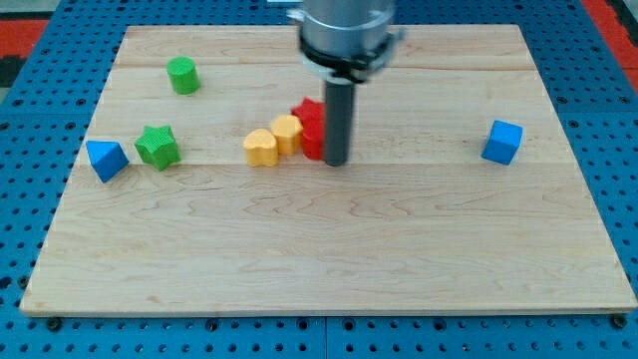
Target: Move the green blocks at the top left of the cube
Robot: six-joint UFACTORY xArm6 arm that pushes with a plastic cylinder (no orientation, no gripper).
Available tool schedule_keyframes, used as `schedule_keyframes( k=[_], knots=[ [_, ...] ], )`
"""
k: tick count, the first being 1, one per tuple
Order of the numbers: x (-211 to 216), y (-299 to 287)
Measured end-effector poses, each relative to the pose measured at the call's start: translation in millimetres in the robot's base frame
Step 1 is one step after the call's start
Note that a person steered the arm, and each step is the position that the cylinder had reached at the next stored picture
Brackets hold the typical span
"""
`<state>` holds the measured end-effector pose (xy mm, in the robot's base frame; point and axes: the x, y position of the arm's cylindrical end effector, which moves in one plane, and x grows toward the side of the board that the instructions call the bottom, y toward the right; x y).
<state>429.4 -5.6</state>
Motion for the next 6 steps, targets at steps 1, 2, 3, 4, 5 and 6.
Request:
schedule_keyframes(
  k=[1,2,3,4,5,6],
  knots=[
    [71.5,22.9],
    [95.5,-94.8],
    [67.4,-183.8],
    [58.2,-236.1],
    [37.1,-195.6],
    [-10.6,-162.8]
  ],
)
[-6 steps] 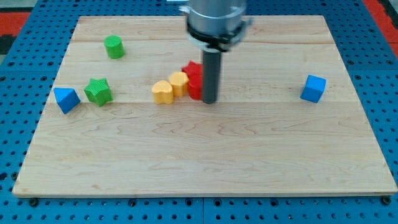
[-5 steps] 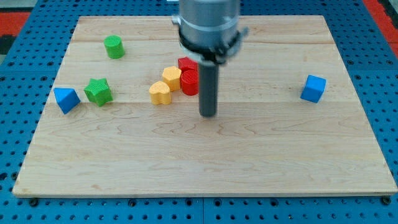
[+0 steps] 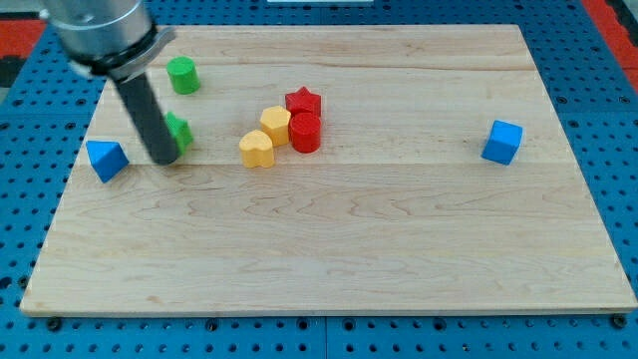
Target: Move the green blocks at the top left of the cube
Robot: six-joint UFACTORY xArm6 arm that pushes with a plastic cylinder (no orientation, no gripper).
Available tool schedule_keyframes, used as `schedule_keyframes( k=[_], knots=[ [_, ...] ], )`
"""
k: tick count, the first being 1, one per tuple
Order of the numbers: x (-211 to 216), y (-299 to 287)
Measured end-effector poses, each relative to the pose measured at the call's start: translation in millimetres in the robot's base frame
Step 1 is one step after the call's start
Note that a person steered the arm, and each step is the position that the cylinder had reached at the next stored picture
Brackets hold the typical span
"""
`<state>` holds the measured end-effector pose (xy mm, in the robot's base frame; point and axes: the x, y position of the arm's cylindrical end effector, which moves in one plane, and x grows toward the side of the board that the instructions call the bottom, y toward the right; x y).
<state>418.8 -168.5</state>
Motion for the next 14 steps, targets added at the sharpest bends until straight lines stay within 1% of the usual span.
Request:
schedule_keyframes(
  k=[1,3,4,5,6,7,8,9,10,11,12,13,14],
  knots=[
    [-53.9,4.1],
    [-69.0,-41.6],
    [-87.8,-35.1],
    [-112.4,-76.0],
    [-148.6,-58.8],
    [-151.5,1.3],
    [-151.6,44.1],
    [-185.0,-11.6],
    [-207.4,34.0],
    [-140.2,79.5],
    [-128.1,80.6],
    [-110.1,94.5],
    [-100.6,172.1]
  ],
)
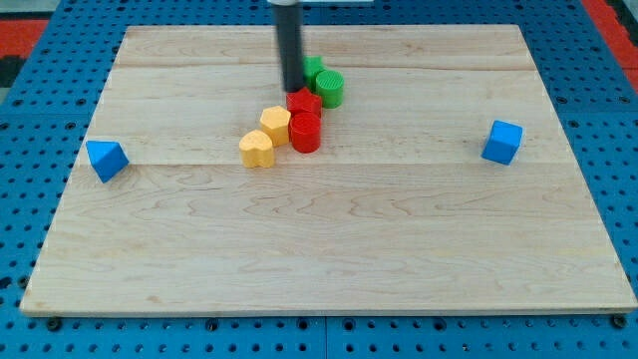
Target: Move the green blocks at the top left of the cube
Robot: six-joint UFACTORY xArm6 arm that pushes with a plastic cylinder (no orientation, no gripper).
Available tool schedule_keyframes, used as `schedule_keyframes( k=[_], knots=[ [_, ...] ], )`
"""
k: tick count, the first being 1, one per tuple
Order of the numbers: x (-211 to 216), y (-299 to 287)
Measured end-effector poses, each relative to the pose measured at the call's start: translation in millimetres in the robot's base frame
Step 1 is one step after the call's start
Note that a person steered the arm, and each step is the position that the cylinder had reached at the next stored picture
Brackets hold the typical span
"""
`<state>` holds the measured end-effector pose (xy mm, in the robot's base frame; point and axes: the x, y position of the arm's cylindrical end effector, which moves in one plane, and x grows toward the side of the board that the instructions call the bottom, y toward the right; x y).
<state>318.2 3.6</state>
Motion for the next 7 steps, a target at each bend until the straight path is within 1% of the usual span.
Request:
schedule_keyframes(
  k=[1,2,3,4,5,6,7],
  knots=[
    [-13.9,28.0],
    [-21.0,15.0],
    [34.7,91.1],
    [51.6,166.9],
    [-12.1,153.1],
    [-100.5,91.4],
    [-117.8,-12.2]
  ],
)
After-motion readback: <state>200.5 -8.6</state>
